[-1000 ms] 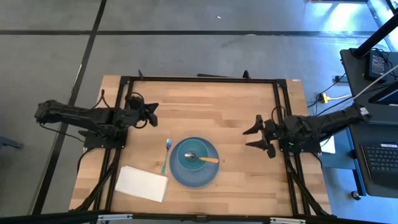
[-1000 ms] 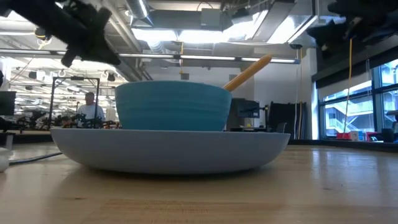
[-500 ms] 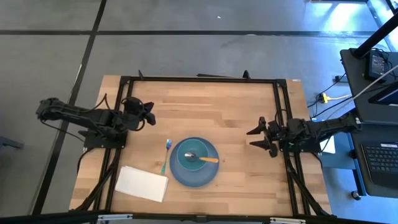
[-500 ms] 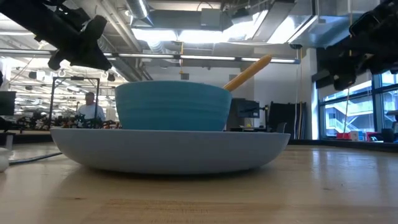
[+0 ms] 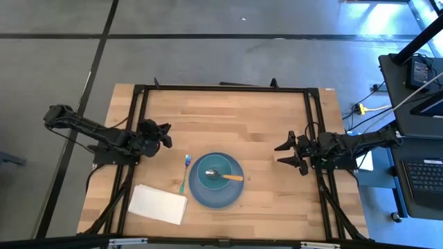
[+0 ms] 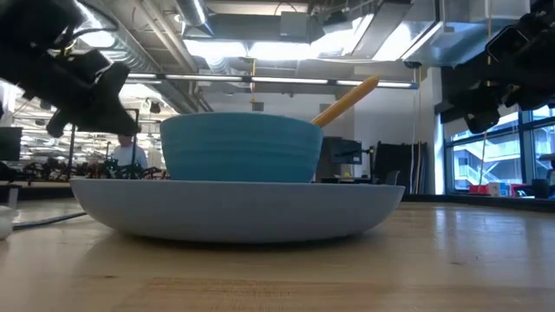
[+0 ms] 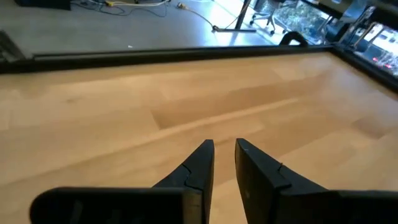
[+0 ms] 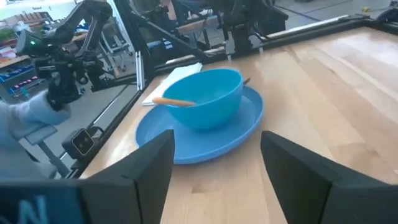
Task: Set table place
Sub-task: Return to Home Position
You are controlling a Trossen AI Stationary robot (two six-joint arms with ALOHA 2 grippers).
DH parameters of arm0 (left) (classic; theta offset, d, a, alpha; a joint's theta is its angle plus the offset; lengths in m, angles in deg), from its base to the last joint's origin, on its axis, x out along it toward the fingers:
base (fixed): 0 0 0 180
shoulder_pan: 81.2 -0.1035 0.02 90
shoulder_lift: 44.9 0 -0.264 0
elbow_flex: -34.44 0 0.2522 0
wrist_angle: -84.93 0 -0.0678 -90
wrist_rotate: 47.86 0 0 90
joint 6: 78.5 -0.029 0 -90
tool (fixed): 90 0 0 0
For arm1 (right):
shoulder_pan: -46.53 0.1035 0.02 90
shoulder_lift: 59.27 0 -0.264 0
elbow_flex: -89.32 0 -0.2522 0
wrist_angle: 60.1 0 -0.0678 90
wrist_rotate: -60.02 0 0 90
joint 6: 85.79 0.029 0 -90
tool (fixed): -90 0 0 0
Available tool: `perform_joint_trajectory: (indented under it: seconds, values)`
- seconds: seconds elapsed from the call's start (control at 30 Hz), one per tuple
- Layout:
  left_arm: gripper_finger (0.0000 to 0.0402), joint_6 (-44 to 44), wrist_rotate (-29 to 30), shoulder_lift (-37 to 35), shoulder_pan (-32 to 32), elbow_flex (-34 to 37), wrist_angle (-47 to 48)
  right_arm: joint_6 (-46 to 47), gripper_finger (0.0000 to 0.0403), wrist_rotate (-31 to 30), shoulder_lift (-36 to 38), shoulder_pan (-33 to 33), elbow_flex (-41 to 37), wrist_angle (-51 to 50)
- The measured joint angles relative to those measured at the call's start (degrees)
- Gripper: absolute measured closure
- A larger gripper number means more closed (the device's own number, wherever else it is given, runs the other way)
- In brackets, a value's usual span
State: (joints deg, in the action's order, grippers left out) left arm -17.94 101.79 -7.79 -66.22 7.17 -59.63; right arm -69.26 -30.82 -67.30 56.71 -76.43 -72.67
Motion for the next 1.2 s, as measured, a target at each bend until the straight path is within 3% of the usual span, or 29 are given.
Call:
perform_joint_trajectory:
  seconds: [0.5,0.77,0.83,1.0,1.2]
  values:
    - [0.0356,2.80,0.58,-0.05,5.76,6.17,-0.01,2.72,0.0162,-0.02,-0.09,0.00,0.00,0.03]
    - [0.0371,-8.25,-2.60,-0.46,9.78,6.17,-9.16,2.85,0.0162,-0.01,-0.09,0.00,0.00,0.04]
    - [0.0374,-12.40,-6.04,-1.43,9.53,6.17,-13.82,2.73,0.0162,-0.02,-0.09,0.00,0.00,0.06]
    - [0.0382,-20.60,-21.65,-3.89,6.01,6.17,-24.10,2.72,0.0162,-0.02,-0.09,0.00,0.00,0.07]
    - [0.0391,-25.50,-39.92,-5.07,-2.60,6.17,-25.02,2.70,0.0162,-0.02,-0.11,0.00,0.00,0.07]
